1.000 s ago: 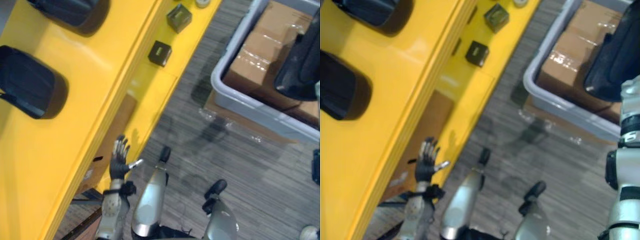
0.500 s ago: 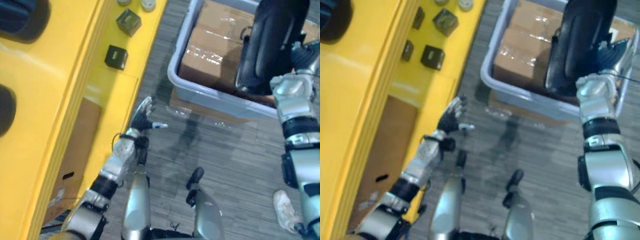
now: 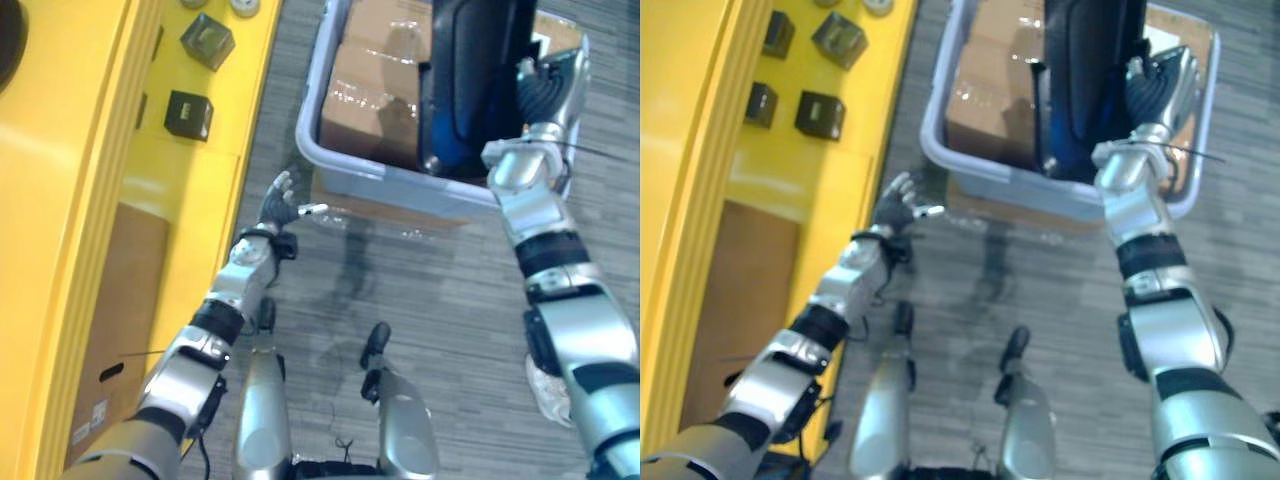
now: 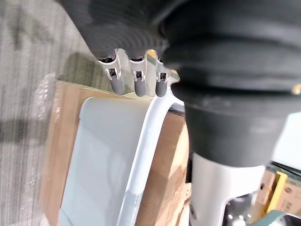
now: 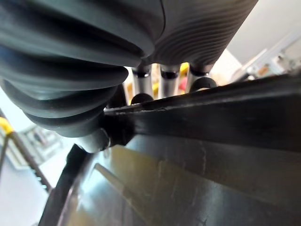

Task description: Walk over and take plastic housings, then place them on the shelf

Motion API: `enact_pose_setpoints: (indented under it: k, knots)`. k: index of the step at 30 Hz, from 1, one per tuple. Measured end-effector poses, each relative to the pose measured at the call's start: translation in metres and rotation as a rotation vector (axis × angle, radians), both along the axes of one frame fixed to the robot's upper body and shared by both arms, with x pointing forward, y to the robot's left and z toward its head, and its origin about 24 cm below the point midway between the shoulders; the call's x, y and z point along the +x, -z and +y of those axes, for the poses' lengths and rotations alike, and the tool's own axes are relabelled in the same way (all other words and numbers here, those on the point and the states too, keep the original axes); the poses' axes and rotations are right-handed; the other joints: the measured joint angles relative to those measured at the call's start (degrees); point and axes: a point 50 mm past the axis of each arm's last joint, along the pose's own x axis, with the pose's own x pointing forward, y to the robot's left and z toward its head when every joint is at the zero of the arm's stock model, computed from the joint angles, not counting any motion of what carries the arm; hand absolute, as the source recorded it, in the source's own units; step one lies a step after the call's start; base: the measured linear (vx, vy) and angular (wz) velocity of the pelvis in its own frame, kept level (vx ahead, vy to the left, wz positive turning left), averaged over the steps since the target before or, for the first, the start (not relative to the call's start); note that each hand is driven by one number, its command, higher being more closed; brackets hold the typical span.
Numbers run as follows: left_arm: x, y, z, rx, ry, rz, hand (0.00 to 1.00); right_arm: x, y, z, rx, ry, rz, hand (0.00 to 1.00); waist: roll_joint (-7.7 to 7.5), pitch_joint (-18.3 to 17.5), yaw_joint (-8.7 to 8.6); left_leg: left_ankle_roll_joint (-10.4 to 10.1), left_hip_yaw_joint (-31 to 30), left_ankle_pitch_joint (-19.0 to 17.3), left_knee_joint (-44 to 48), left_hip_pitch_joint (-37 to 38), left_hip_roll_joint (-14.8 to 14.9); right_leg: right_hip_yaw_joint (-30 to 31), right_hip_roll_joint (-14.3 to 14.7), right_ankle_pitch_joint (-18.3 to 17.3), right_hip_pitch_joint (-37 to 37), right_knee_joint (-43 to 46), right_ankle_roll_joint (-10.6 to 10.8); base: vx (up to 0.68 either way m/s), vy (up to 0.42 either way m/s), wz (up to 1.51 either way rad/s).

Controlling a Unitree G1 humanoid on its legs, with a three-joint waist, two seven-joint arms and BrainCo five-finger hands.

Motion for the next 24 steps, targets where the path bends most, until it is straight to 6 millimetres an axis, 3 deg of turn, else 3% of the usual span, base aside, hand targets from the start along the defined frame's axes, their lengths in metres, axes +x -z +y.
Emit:
enact_pose_setpoints:
  k: [6,19,22,23,24]
  knots:
    - [-0.004,0.014,-0.021,-0.319,0.169,0.110,0.00,0.000,-0.001,0.029,-0.051,-0.073,-0.036,1.00,-0.08,-0.01,-0.13,0.08,-0.24,0.44,-0.08,0.11,0.00,-0.05,-0.03,-0.02,0.00,0.70,-0.03,0.00,0.000,0.01]
    - [-0.006,0.008,-0.032,-0.376,0.072,-0.001,0.00,0.001,0.016,0.085,-0.166,-0.210,-0.016,1.00,-0.30,0.01,-0.59,0.22,-0.54,2.35,-2.27,1.17,-0.07,-0.34,-0.18,-0.04,0.08,1.47,-0.05,-0.01,-0.001,0.01]
    - [-0.006,0.002,-0.028,-0.361,-0.008,-0.061,0.00,0.000,0.028,0.095,-0.192,-0.236,0.000,1.00,-1.19,-0.20,-0.70,0.23,-0.53,2.39,-2.31,1.25,-0.06,-0.33,-0.19,-0.04,0.11,1.54,-0.05,0.00,0.000,0.00]
    - [-0.004,-0.015,-0.021,-0.332,-0.115,-0.157,0.00,-0.007,0.053,0.107,-0.223,-0.296,0.026,1.00,-1.99,-0.33,-0.77,0.24,-0.49,2.93,-3.20,1.74,-0.16,-0.33,-0.33,-0.04,0.20,1.65,-0.05,0.00,0.000,0.00]
    - [-0.004,-0.018,-0.020,-0.326,-0.126,-0.174,0.00,-0.007,0.057,0.110,-0.231,-0.311,0.033,1.00,-2.02,-0.35,-0.84,0.22,-0.45,3.28,-3.92,2.10,-0.15,-0.34,-0.33,-0.07,0.22,1.68,-0.08,0.00,0.000,0.00]
